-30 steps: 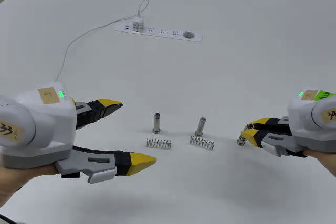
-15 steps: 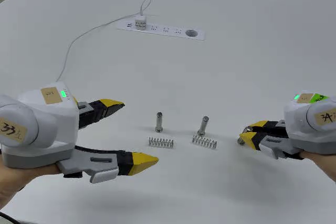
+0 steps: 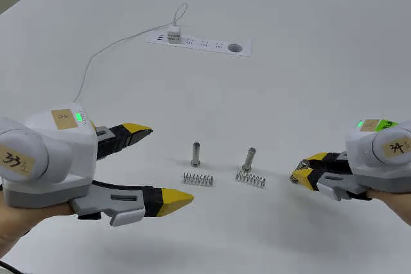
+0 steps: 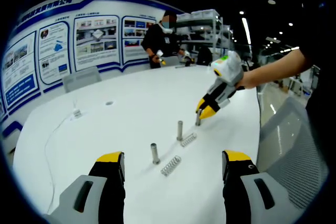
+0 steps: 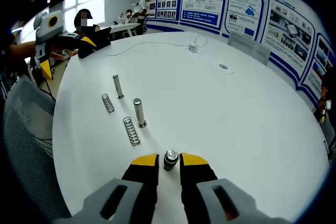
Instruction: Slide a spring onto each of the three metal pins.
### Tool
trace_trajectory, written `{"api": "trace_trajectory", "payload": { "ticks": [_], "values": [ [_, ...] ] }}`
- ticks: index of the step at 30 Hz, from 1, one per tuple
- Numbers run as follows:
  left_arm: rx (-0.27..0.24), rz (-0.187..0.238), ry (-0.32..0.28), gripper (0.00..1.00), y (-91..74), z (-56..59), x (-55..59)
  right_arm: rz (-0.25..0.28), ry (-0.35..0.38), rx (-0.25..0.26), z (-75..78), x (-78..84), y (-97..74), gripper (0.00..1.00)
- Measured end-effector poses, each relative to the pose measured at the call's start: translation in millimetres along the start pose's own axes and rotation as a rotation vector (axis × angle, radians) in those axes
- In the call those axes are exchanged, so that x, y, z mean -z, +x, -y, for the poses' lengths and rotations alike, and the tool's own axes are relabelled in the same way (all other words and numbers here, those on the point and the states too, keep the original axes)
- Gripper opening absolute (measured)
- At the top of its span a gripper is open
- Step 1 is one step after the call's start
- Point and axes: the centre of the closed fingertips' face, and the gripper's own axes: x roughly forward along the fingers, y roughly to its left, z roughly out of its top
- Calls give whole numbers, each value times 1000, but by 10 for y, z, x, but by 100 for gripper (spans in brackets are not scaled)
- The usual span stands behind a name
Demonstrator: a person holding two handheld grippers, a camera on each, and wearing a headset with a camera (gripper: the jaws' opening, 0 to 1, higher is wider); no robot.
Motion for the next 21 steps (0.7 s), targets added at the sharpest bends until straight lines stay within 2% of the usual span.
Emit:
{"api": "trace_trajectory", "payload": {
  "ticks": [4, 7, 14, 17, 21],
  "values": [
    [1, 9, 2, 78, -14, 11, -19, 15, -5, 22, 21, -64, -81, 19],
    [4, 16, 3, 78, -9, 33, -44, 56, 16, 18, -1, -173, -160, 21],
    [16, 43, 18, 78, 7, 73, -140, 90, -7, 19, -82, -374, -266, 22],
    [19, 45, 22, 78, 5, 77, -151, 107, -18, 6, -161, -462, -288, 22],
    [19, 54, 21, 78, 1, 77, -180, 104, -43, -19, -274, -497, -246, 22]
  ]
}}
